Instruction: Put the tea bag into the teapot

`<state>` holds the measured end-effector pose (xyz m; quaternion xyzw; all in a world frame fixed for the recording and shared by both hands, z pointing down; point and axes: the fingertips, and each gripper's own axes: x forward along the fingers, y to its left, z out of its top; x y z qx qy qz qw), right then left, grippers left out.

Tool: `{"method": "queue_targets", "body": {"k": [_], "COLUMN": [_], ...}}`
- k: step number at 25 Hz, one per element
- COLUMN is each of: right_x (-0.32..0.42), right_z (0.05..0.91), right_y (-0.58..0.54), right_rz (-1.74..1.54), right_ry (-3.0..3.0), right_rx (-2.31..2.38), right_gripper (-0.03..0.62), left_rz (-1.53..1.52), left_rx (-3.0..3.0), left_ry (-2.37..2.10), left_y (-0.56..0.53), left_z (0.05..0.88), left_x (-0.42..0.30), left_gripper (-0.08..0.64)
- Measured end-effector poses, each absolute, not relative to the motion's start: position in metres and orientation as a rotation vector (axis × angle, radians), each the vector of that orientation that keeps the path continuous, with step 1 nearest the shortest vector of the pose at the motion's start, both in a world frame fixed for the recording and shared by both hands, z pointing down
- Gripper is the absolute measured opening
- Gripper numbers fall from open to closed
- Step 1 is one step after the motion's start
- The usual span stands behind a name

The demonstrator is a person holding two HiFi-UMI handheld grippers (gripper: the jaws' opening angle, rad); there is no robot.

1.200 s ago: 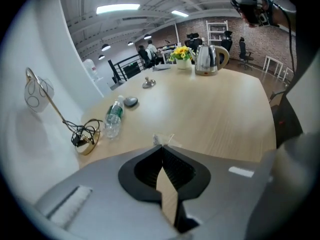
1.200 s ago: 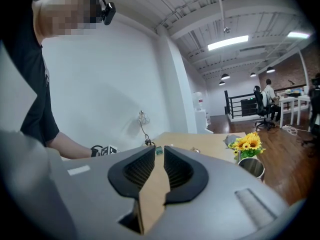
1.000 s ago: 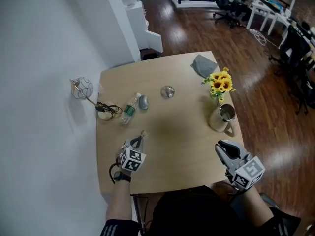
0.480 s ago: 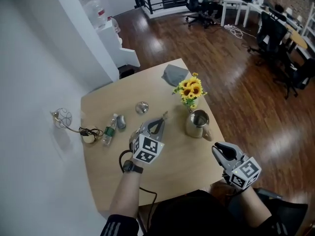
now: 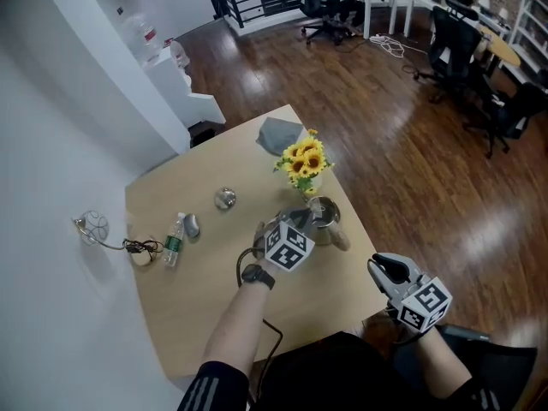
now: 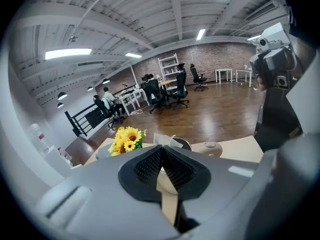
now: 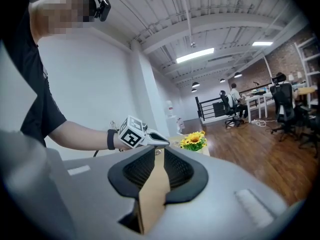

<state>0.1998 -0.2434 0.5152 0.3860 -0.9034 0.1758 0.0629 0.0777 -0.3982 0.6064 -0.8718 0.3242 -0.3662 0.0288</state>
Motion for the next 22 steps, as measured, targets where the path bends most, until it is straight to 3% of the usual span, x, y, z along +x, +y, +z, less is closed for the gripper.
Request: {"method": "queue_targets", "body": {"k": [5, 10, 22], "right_x": [0.212, 0.215, 0.19], "right_z": [0.526, 0.531, 0.524], "right_y": [-0.243, -0.249, -0.267], "right_rz": [0.562, 0.57, 0.544], "right_ry": [-2.719, -2.723, -2.795], "right_rx": [1.158, 1.14, 0.996], "right_gripper": [0.067, 0.067, 0.067], "left_rz": [-1.237, -1.244, -0.917], "left_rx": [-2.687, -2.699, -2.764], "left_ry": [0.982, 0.987, 1.136], "left_y": [-0.406, -0.406, -0.374], "left_z": [0.638, 0.644, 0.561], "left_x": [0.088, 0.089, 0.061], "left_gripper": [0.008, 0.075, 0.153]}}
